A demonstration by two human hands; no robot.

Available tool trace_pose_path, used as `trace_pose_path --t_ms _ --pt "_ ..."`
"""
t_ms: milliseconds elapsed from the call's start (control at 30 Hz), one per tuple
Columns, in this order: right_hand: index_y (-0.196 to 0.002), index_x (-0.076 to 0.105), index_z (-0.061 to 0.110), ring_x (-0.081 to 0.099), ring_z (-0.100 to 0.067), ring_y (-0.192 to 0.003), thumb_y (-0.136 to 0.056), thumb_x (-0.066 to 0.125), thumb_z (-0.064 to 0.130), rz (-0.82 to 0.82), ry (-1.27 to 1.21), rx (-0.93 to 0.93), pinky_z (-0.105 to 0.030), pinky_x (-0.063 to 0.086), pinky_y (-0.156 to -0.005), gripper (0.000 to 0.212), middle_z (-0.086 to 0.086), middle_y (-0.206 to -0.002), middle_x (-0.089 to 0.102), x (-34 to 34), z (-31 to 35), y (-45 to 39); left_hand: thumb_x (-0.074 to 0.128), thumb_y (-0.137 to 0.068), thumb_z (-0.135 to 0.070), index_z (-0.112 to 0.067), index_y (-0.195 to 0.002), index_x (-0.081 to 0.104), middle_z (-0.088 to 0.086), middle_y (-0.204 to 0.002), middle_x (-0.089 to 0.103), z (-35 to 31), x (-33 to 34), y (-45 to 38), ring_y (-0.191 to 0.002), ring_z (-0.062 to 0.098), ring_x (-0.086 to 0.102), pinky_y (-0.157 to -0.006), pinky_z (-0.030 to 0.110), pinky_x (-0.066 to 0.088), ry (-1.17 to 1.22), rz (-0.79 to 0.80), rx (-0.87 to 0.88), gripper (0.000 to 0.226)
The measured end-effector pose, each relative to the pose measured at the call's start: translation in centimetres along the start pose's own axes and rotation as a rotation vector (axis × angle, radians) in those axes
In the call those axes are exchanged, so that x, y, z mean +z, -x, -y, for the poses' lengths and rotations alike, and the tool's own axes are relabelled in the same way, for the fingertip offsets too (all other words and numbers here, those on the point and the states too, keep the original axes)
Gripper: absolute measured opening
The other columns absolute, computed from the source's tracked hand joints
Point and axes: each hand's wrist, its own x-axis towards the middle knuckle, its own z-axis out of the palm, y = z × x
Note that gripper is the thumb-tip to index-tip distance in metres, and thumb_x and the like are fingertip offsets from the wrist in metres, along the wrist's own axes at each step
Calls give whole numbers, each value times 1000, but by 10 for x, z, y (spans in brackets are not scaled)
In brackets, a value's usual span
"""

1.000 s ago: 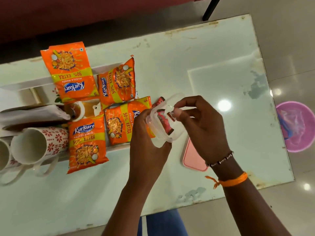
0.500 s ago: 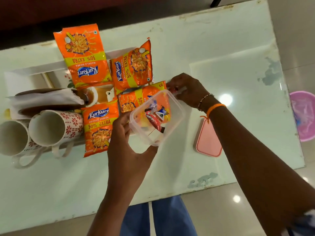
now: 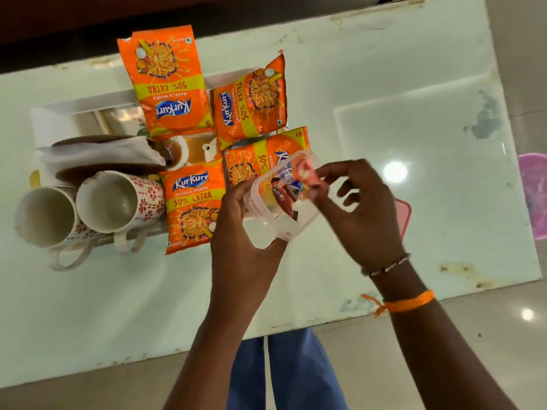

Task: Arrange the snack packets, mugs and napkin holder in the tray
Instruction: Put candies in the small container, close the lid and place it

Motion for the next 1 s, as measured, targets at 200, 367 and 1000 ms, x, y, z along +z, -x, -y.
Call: trace_pose_path --t_ms 200,367,1000 --pt "-88 63 28 52 -5 -72 -76 71 30 -182 -45 138 -9 35 -62 14 8 -85 60 -2 -9 0 76 -60 -40 -43 -117 39 -28 -119 51 4 -3 -2 -113 -7 52 -85 4 41 85 -1 17 68" --pt "-118 51 23 39 -35 -118 -76 68 27 -334 304 554 -26 32 -97 45 -8 -127 45 -10 -80 -7 81 -56 -30 -36 -117 43 -28 -114 55 13 -8 -6 -107 -7 58 -83 10 46 131 -11 16 72" --pt "-67 59 19 58 -24 -94 -52 86 28 5 -1161 432 -37 48 -97 33 1 -83 61 -40 -39 -4 86 -46 -33 -39 -123 46 -9 -123 63 16 -31 -1 -116 15 59 -86 40 54 465 113 -271 87"
